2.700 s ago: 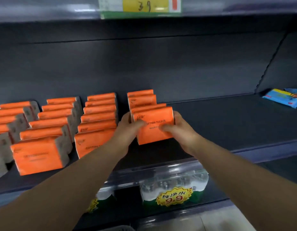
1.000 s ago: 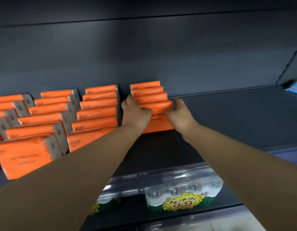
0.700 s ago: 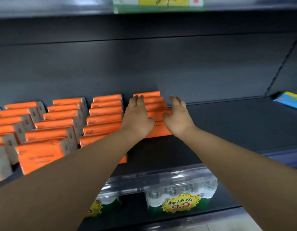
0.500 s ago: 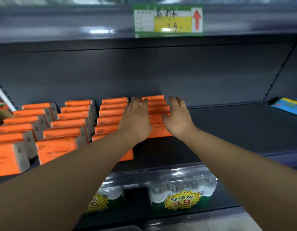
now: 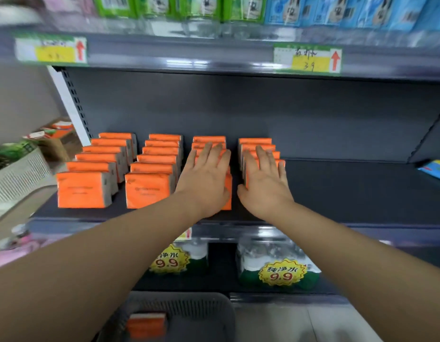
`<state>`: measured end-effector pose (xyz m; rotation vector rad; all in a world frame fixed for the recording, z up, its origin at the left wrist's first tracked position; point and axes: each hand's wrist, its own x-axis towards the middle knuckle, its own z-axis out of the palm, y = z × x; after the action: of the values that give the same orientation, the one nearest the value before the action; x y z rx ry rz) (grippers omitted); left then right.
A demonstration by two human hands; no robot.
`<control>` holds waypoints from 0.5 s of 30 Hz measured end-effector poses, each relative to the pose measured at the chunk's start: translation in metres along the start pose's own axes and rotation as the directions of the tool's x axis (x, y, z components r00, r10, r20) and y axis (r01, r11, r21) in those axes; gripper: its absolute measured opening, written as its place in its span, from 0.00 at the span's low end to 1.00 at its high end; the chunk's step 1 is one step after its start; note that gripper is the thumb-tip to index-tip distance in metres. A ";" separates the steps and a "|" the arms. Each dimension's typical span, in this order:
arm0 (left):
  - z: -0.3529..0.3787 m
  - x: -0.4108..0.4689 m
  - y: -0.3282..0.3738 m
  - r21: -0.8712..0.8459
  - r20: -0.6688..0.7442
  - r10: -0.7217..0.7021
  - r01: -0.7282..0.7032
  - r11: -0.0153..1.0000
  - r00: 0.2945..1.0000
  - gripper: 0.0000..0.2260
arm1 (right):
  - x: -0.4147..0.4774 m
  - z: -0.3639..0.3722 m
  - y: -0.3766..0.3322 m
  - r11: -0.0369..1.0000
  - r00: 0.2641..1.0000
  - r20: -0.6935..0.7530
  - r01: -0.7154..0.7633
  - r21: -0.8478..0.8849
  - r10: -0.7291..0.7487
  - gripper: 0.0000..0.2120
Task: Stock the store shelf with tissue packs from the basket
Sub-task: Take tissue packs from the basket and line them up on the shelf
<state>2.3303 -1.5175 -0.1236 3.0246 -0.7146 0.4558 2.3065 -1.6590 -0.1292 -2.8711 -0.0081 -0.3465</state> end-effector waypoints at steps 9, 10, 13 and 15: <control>0.001 -0.075 -0.023 0.015 0.061 -0.031 0.030 0.999 0.998 0.35 | -0.041 0.014 -0.047 0.997 0.992 0.099 0.081 -0.006 -0.080 0.38; 0.003 -0.083 -0.025 0.007 0.069 -0.042 0.042 0.999 0.997 0.35 | -0.047 0.018 -0.051 0.996 0.990 0.113 0.090 -0.001 -0.090 0.38; 0.011 -0.106 -0.032 -0.024 0.104 -0.067 0.070 0.997 0.992 0.35 | -0.063 0.030 -0.059 0.991 0.973 0.189 0.132 0.000 -0.129 0.38; 0.020 -0.121 -0.035 -0.031 0.134 -0.063 0.068 0.997 0.989 0.35 | -0.074 0.042 -0.061 0.987 0.957 0.247 0.160 -0.008 -0.153 0.38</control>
<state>2.2480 -1.4348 -0.1744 3.0569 -0.6187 0.2389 2.2419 -1.5877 -0.1710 -2.9284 -0.2789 -0.0160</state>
